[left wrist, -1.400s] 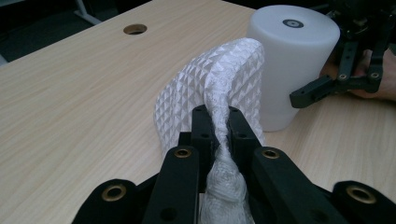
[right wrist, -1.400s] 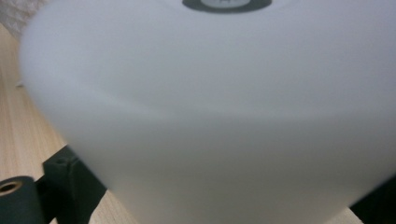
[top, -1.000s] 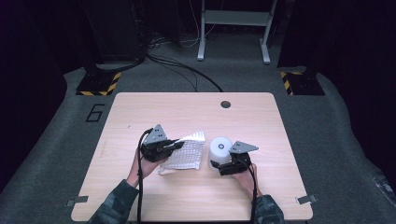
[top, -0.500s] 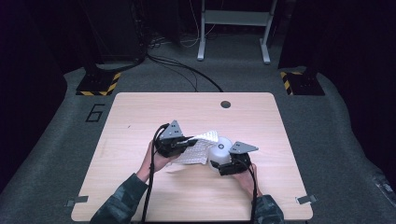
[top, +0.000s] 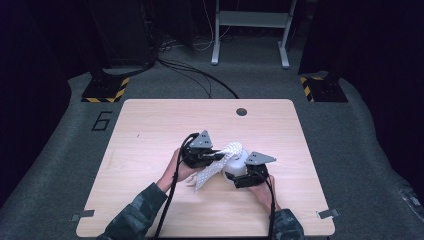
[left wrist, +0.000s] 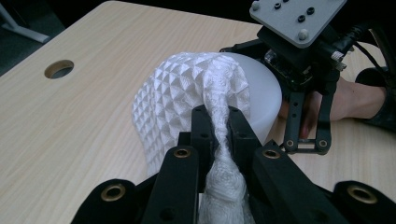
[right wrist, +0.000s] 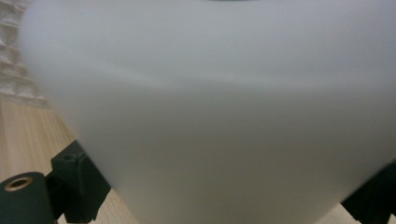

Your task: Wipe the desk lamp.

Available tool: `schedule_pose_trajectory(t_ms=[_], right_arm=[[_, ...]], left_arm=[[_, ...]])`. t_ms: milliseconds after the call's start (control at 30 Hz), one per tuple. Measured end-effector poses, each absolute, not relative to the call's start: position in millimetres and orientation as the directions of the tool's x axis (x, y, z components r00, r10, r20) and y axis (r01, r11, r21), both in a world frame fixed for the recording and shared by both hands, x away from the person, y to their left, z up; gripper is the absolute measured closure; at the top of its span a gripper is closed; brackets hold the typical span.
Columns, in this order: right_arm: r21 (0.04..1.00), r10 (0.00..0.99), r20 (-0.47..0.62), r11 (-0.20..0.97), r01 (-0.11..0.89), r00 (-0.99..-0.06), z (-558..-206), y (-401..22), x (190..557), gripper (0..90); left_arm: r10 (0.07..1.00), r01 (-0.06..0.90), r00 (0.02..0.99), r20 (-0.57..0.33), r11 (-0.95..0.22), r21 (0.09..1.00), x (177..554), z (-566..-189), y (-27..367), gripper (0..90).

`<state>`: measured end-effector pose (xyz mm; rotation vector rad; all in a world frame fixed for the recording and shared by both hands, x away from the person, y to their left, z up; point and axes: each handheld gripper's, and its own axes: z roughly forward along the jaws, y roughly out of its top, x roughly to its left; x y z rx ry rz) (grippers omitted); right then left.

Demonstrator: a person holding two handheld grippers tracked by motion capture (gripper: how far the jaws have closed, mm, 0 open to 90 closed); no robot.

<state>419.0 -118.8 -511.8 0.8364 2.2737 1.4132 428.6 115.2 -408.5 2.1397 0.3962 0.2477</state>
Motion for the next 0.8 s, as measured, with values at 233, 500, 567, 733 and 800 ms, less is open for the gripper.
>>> schedule_pose_trajectory(t_ms=[233, 500, 567, 733, 800], right_arm=[[0.893, 0.636, 0.023, 0.333, 0.302, -0.771, -512, -119, 419, 7.8], [0.895, 0.631, 0.017, 0.337, 0.294, -0.775, -512, -119, 420, 7.9], [0.894, 0.629, 0.012, 0.341, 0.29, -0.777, -512, -119, 420, 7.9], [0.895, 0.631, 0.015, 0.338, 0.292, -0.775, -512, -119, 419, 7.9], [0.895, 0.632, 0.016, 0.337, 0.293, -0.775, -512, -119, 419, 8.0]], left_arm=[[0.349, 0.2, 0.937, -0.002, -0.533, 0.822, 435, -412, 109, 83.9], [0.332, 0.194, 0.943, -0.006, -0.538, 0.821, 437, -410, 107, 83.9], [0.325, 0.191, 0.946, -0.007, -0.54, 0.82, 436, -410, 104, 83.9], [0.299, 0.177, 0.954, -0.004, -0.555, 0.813, 435, -408, 95, 83.9], [0.29, 0.174, 0.957, -0.004, -0.562, 0.809, 435, -407, 92, 83.9]])
